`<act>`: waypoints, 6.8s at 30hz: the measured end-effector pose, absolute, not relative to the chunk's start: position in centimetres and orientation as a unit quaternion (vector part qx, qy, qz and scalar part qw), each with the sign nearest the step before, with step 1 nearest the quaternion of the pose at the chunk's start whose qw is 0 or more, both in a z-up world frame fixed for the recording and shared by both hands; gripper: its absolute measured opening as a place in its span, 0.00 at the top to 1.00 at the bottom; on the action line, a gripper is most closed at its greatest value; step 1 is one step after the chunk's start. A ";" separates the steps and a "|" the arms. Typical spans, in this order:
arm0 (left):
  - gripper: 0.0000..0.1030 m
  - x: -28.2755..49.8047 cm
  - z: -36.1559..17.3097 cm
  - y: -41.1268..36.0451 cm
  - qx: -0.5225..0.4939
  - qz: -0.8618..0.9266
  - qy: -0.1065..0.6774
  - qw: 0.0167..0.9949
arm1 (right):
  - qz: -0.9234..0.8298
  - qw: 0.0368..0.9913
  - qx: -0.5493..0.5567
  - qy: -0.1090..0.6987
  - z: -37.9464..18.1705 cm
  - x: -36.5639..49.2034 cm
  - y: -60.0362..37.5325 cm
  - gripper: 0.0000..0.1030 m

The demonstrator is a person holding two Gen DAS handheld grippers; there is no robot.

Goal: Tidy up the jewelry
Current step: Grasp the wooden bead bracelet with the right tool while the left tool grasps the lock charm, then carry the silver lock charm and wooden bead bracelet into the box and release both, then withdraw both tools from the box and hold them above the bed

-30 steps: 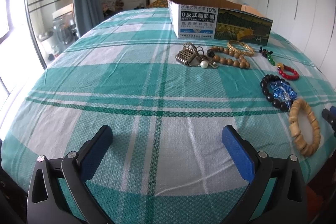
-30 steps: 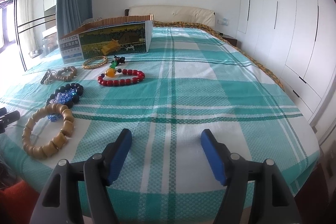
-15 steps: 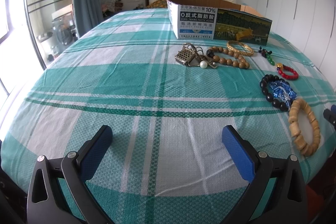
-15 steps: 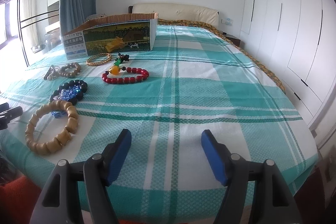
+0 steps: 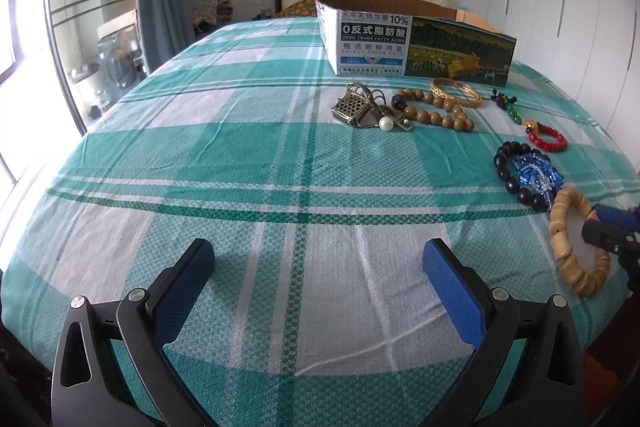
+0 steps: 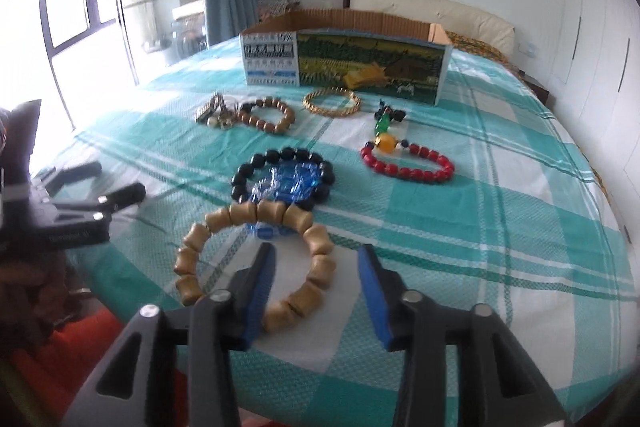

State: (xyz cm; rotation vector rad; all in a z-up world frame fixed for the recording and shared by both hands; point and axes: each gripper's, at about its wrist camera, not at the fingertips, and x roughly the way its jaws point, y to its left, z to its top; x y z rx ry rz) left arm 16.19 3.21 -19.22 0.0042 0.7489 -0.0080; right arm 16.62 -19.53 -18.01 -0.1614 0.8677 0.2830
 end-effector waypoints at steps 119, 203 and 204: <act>0.02 25.4 -2.1 5.0 0.021 -0.051 0.327 0.944 | 0.041 0.914 -0.061 0.400 -7.9 27.6 -25.9 0.35; 0.00 18.8 -18.3 2.8 0.006 -0.017 0.426 0.904 | -0.024 0.892 -0.012 0.451 -18.5 17.7 -28.0 0.12; 0.00 18.8 -18.3 2.8 0.006 -0.017 0.426 0.905 | -0.023 0.891 -0.012 0.453 -18.4 17.7 -28.0 0.12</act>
